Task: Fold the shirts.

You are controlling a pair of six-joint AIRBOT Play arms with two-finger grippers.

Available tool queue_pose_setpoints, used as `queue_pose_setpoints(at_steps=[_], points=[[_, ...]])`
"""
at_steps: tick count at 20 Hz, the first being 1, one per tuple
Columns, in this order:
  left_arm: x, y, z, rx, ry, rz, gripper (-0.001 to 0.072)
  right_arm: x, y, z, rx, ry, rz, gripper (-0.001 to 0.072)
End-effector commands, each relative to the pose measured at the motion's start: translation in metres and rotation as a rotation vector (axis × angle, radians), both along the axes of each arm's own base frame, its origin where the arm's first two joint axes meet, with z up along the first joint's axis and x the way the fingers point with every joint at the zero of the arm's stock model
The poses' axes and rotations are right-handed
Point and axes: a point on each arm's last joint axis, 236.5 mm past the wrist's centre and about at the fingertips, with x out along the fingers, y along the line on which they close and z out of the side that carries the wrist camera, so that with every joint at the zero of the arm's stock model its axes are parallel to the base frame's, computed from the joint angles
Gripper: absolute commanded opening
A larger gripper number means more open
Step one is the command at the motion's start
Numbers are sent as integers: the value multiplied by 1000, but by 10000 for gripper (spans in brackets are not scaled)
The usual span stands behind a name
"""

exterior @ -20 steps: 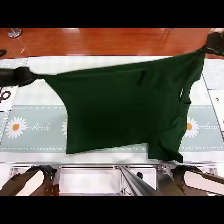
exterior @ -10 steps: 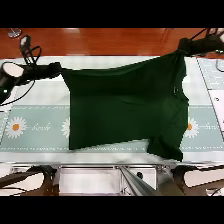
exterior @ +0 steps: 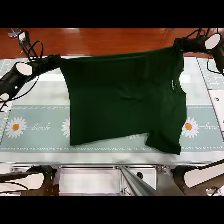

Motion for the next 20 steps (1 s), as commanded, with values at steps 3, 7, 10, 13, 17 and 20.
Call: queue_pose_setpoints(at_steps=[3,7,10,13,17,20], points=[[10,9,1,16,-43,40,23,10,-7,12,-31,-68,-17,40],[-4,-8,-27,-7,76,-32,23,-16,0,-32,-44,130,34,40],[-41,-34,-66,-36,282,-164,23,-64,-3,-87,-88,416,82,40],[-85,-39,-93,-1,476,-281,23,-99,-30,-103,-230,582,93,40],[-130,-42,-106,-42,658,-364,23,-123,-48,-107,-276,687,77,40],[-135,-43,-107,-45,681,-376,23,-125,-33,-109,-206,689,97,40]])
